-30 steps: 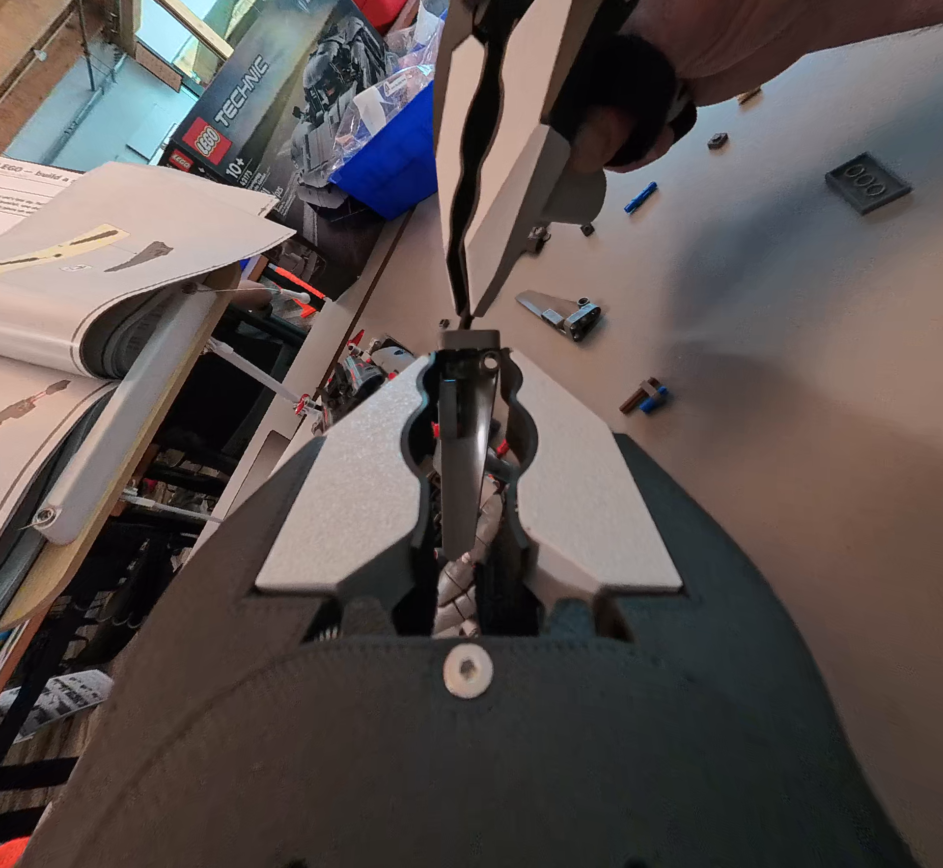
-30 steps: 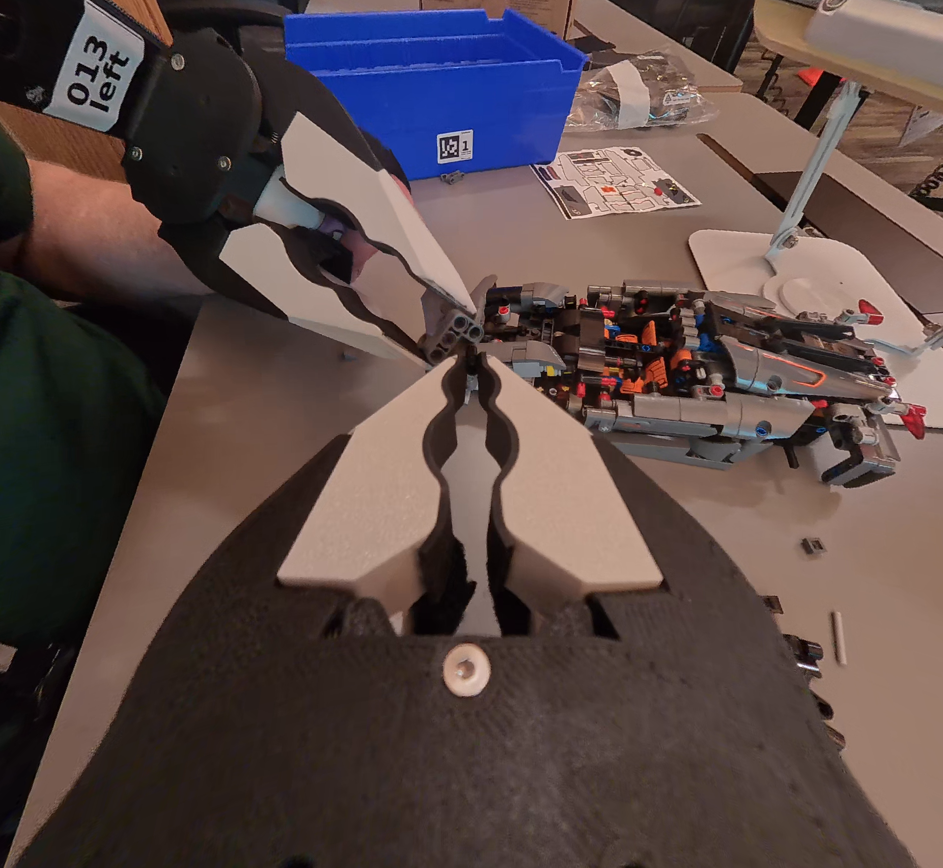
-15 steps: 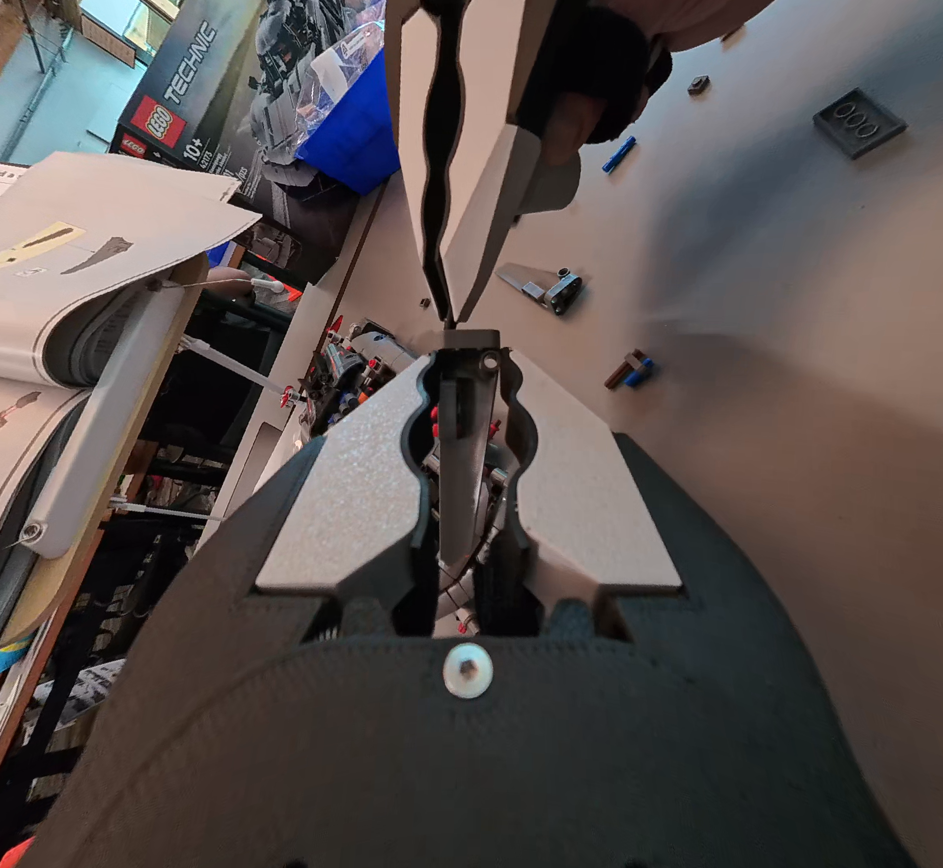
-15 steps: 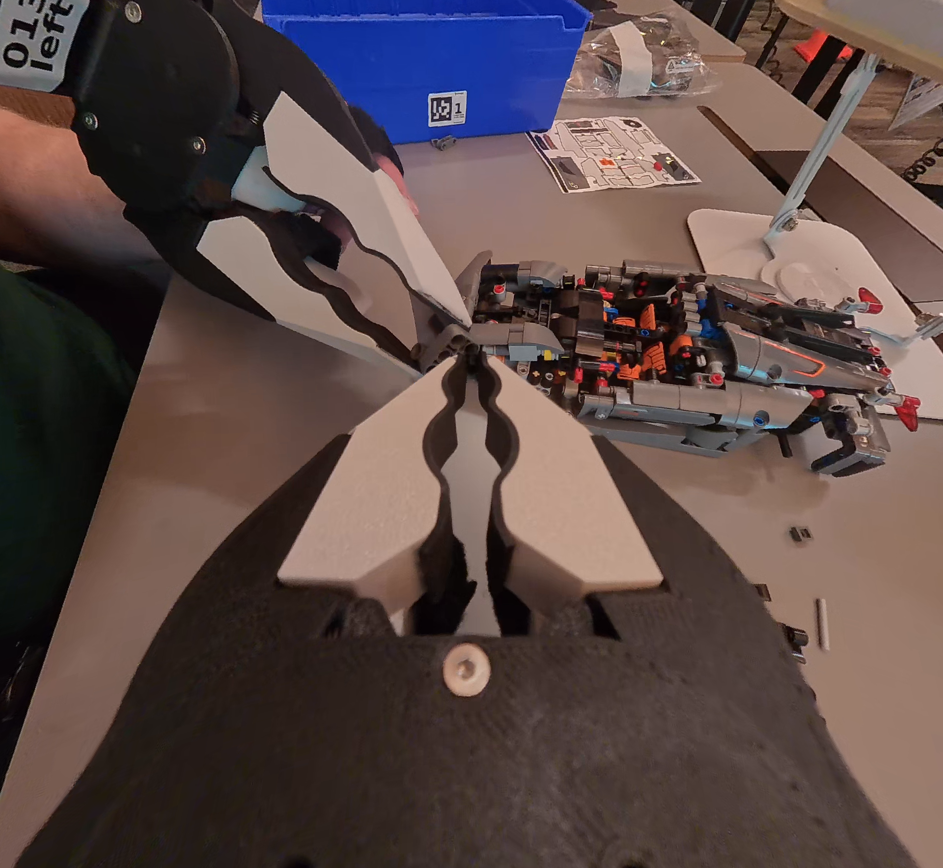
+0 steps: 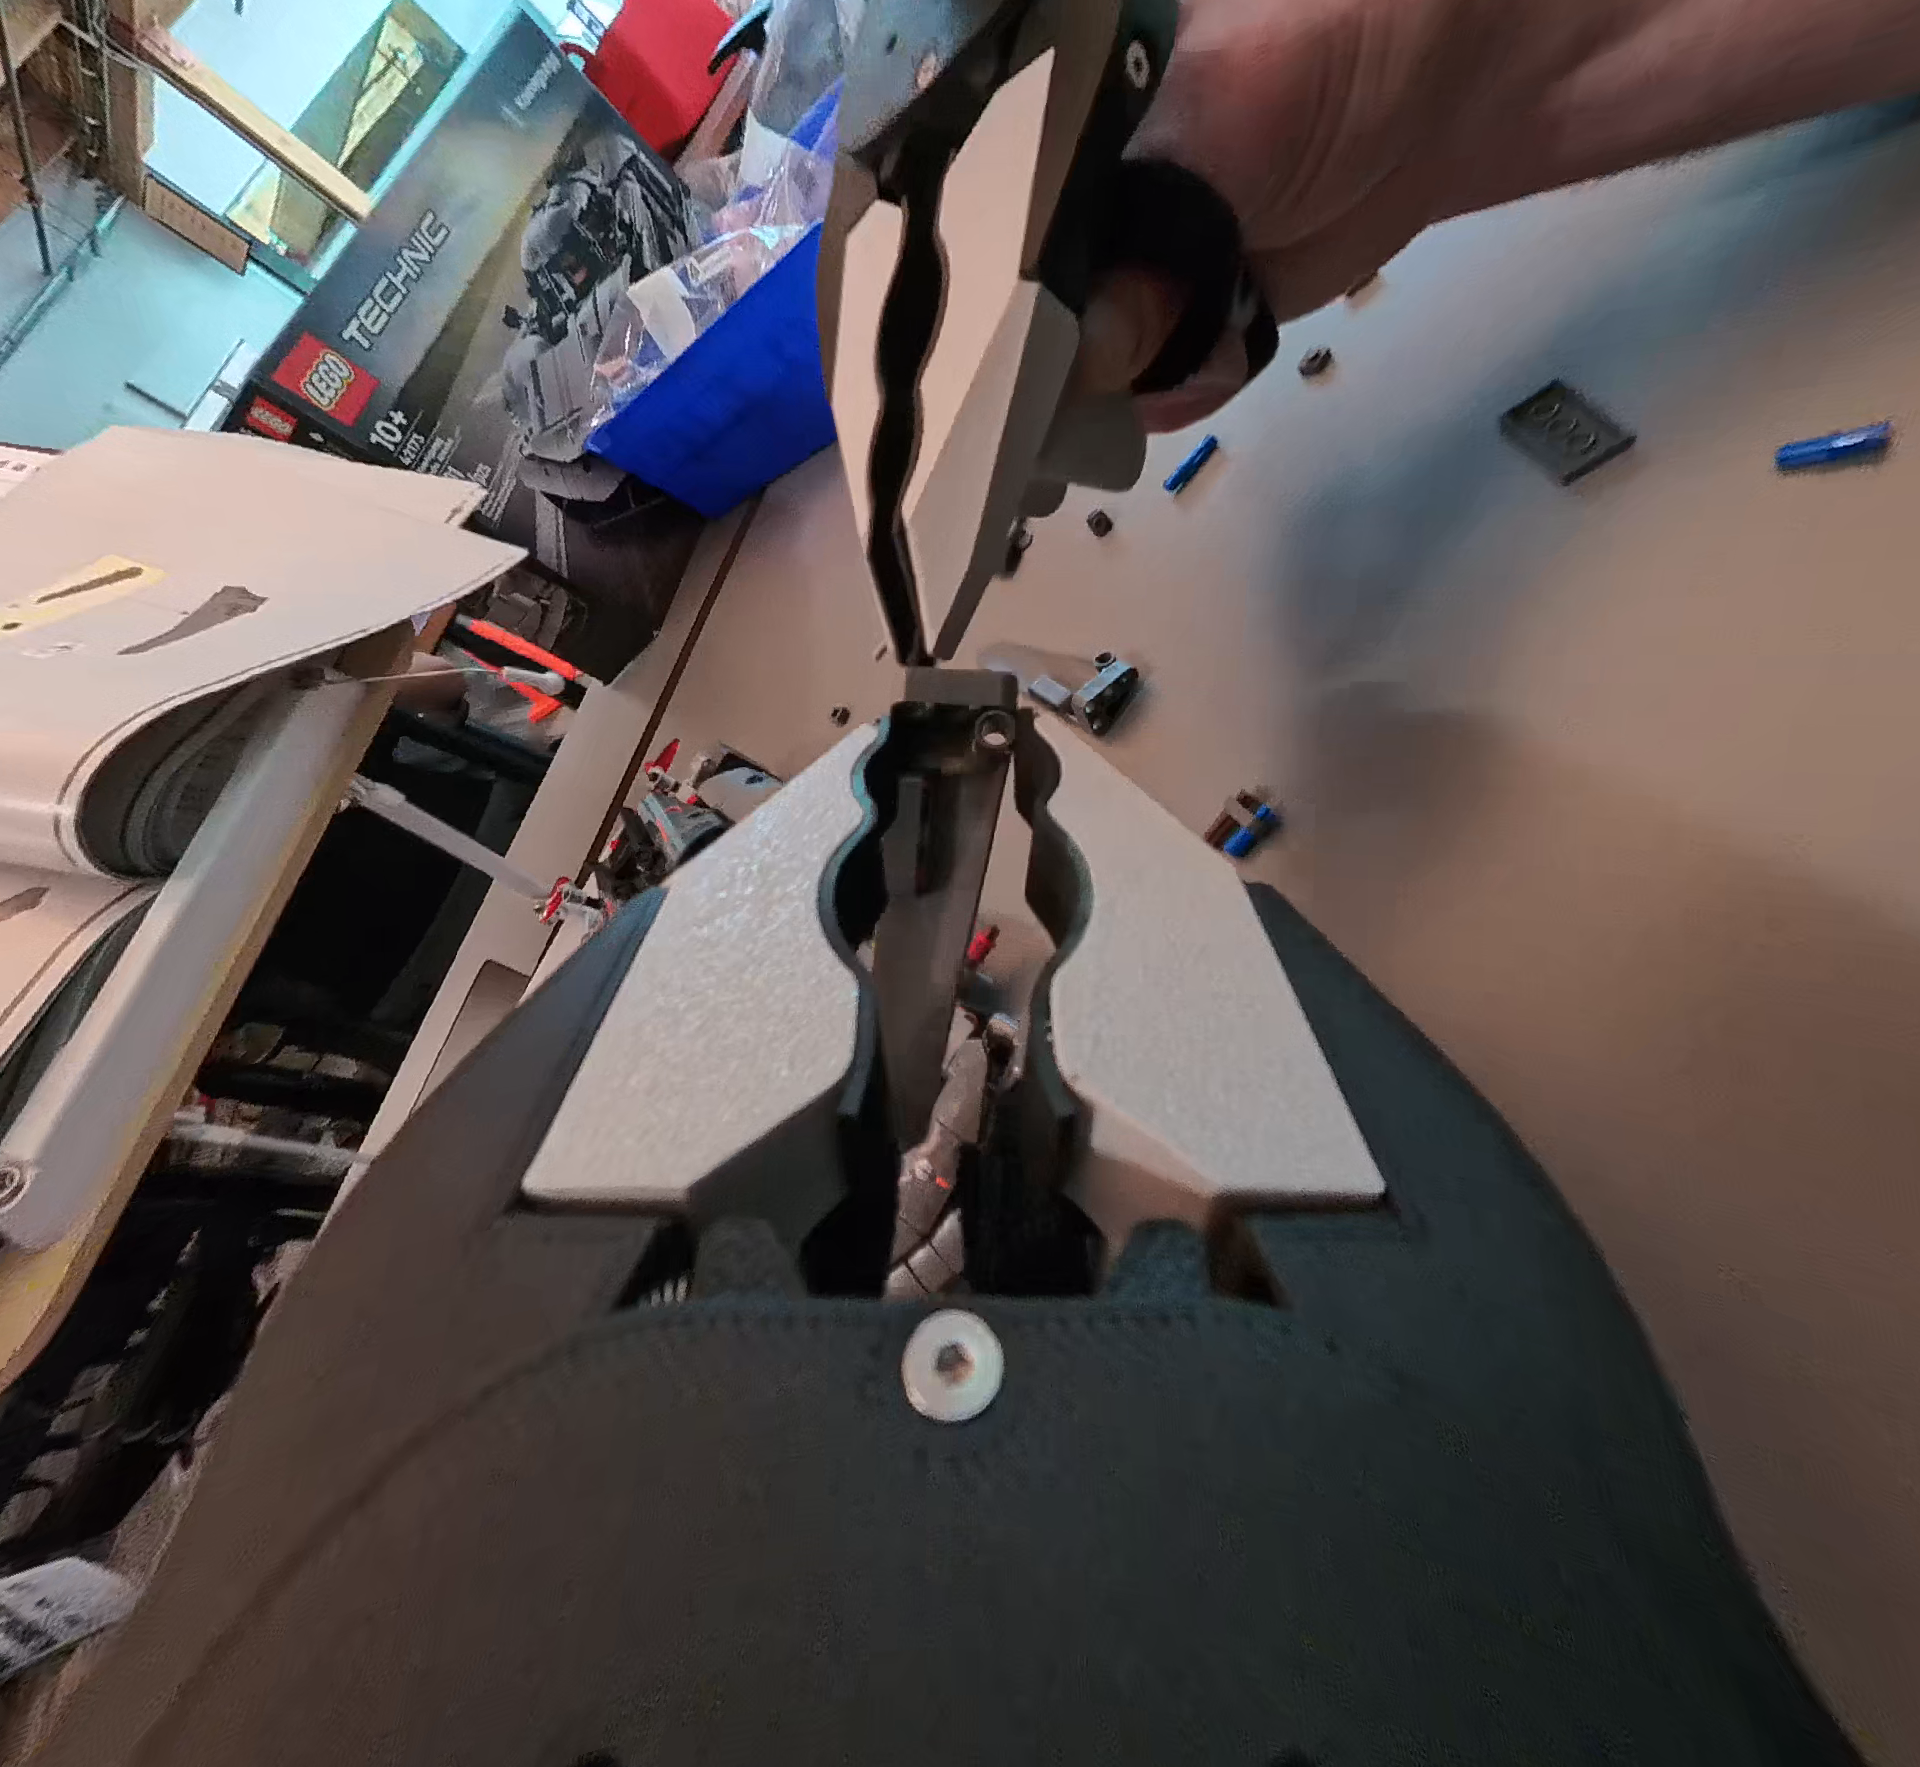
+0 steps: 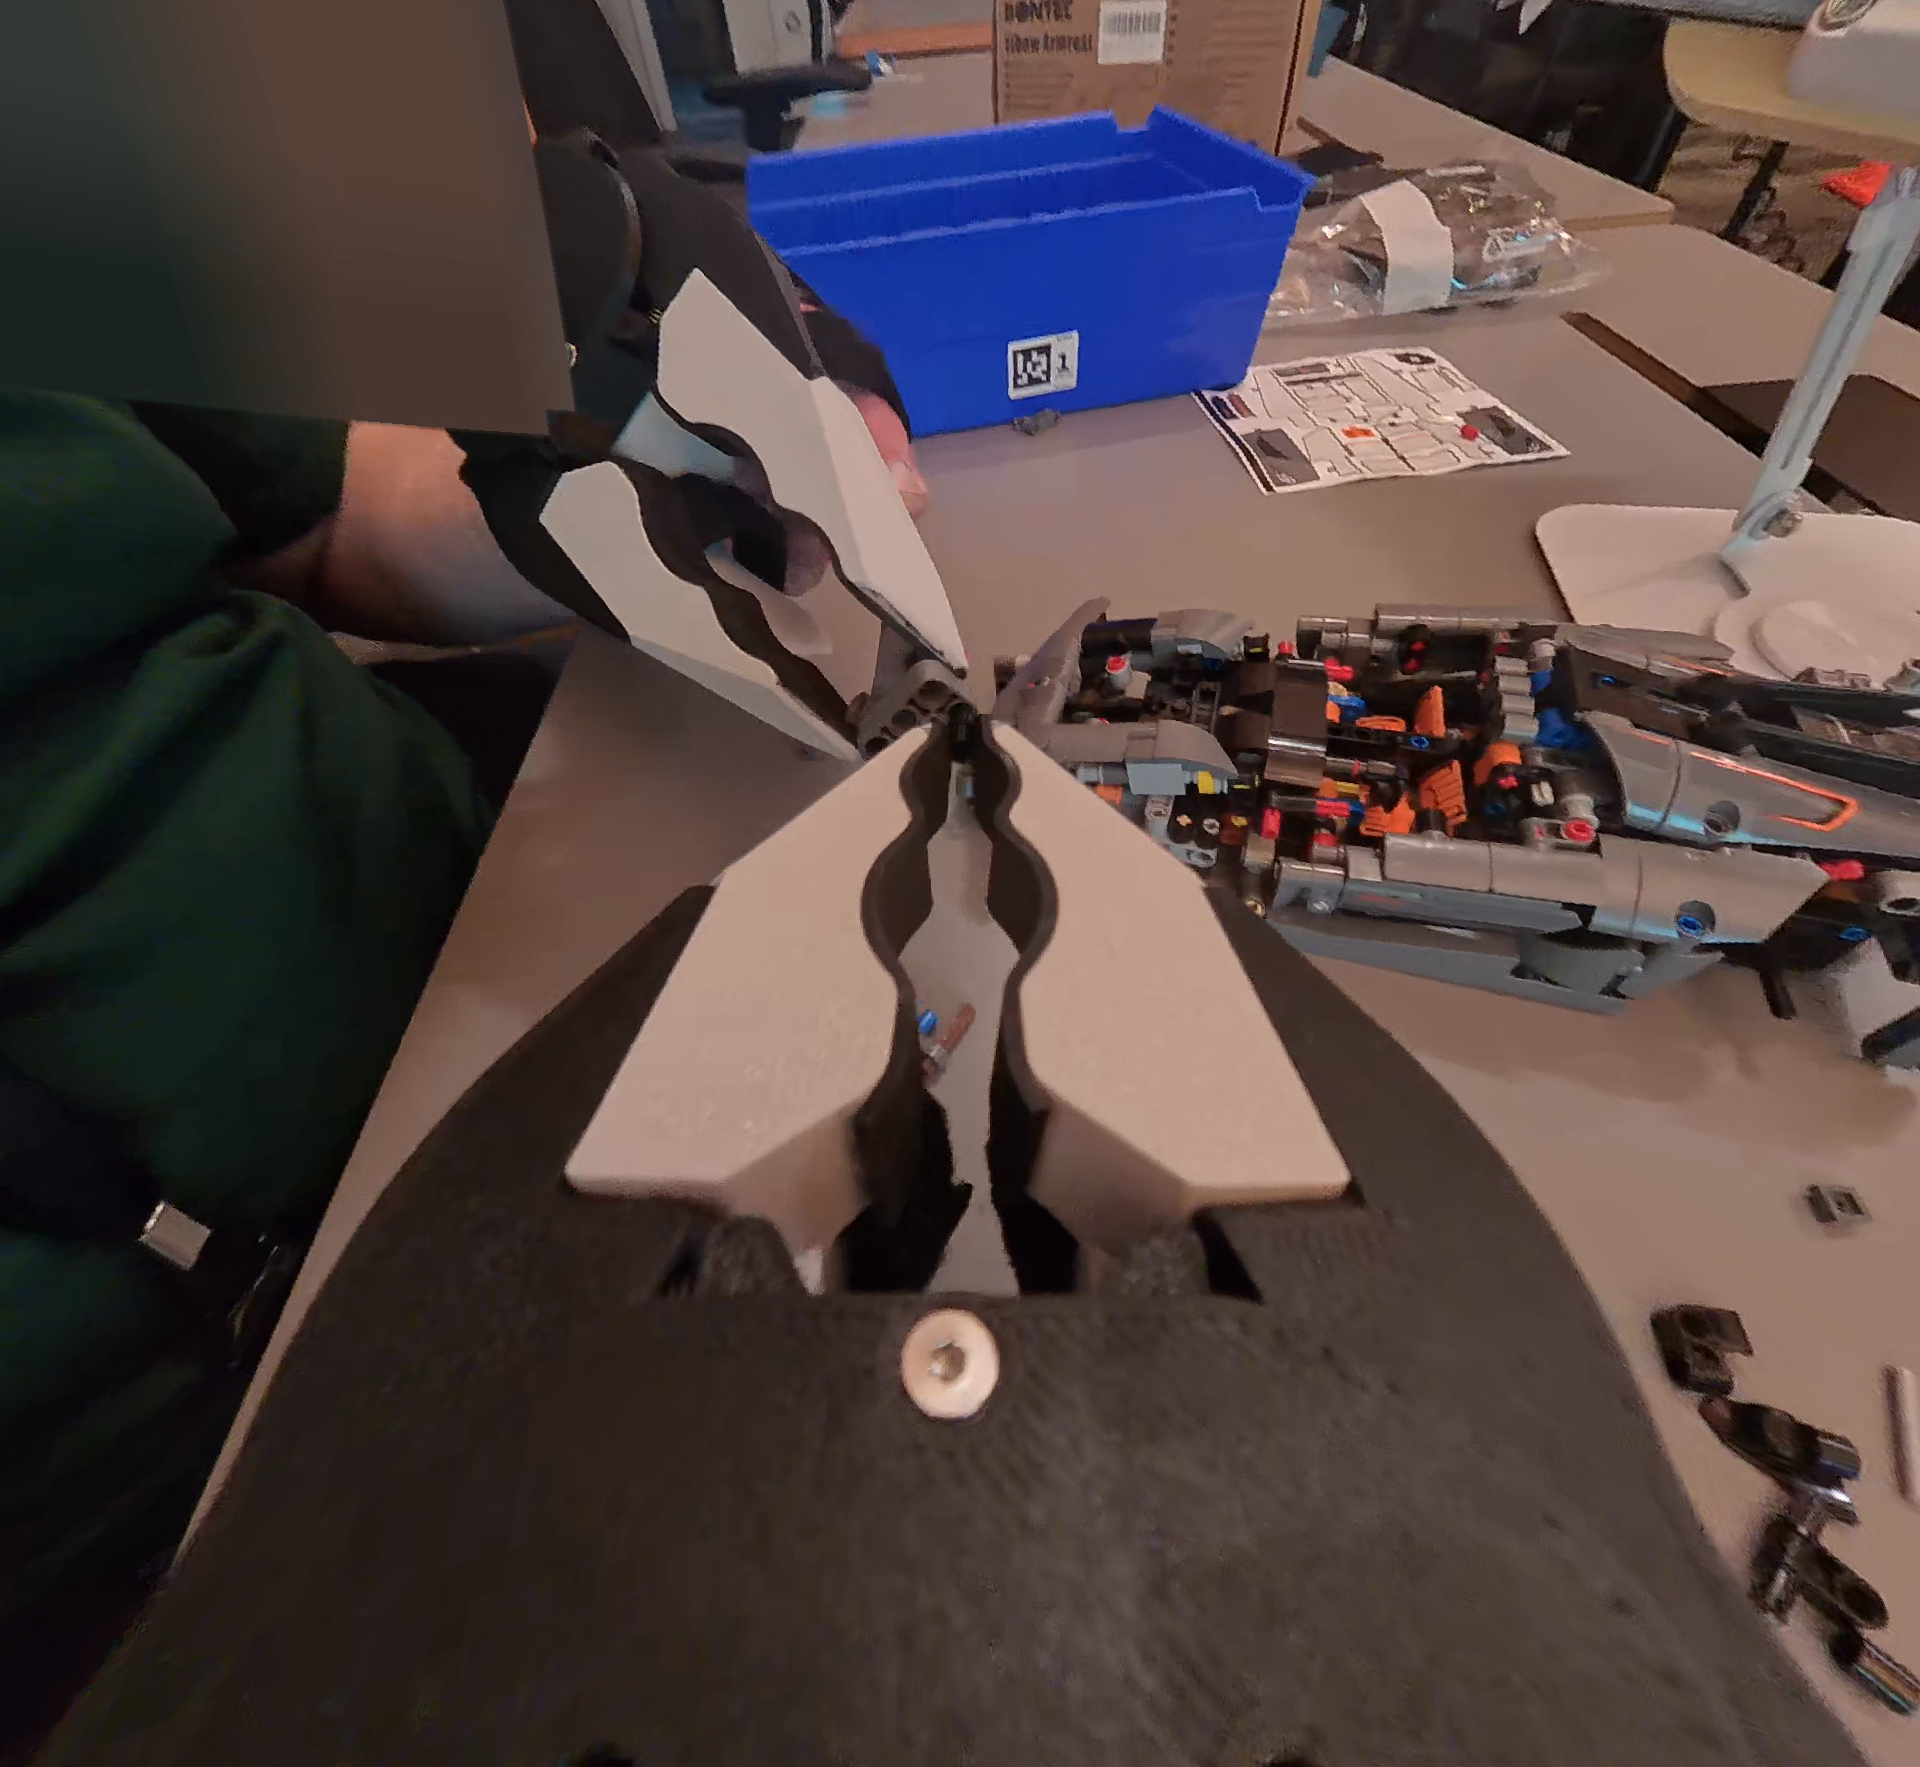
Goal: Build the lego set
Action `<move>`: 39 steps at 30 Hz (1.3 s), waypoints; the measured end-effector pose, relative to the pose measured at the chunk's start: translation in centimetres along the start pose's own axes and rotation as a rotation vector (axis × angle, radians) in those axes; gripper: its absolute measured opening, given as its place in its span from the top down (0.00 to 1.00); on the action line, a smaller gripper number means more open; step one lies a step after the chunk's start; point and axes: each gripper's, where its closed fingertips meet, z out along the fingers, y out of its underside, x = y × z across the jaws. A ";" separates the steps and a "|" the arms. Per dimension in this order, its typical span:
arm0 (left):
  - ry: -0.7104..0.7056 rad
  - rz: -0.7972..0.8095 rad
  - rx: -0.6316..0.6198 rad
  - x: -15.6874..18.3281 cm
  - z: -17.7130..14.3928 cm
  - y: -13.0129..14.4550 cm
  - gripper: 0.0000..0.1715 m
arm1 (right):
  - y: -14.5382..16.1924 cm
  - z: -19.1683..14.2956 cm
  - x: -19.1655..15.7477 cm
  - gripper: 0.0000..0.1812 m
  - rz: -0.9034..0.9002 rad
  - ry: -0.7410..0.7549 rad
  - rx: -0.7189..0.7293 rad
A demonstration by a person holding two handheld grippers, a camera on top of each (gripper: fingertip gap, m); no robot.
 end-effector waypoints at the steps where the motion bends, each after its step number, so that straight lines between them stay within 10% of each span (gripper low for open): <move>1: 0.021 -0.003 0.016 0.2 -0.2 -0.3 0.96 | -0.2 -0.1 0.0 0.99 0.003 -0.005 0.016; 18: 0.107 -0.187 0.087 0.6 0.1 -0.7 0.96 | -0.7 -0.5 -0.4 0.99 0.001 -0.028 0.053; 39: 0.206 -0.023 -0.139 3.9 -0.3 2.3 0.96 | 3.0 1.3 -1.5 0.99 -0.085 -0.021 -0.199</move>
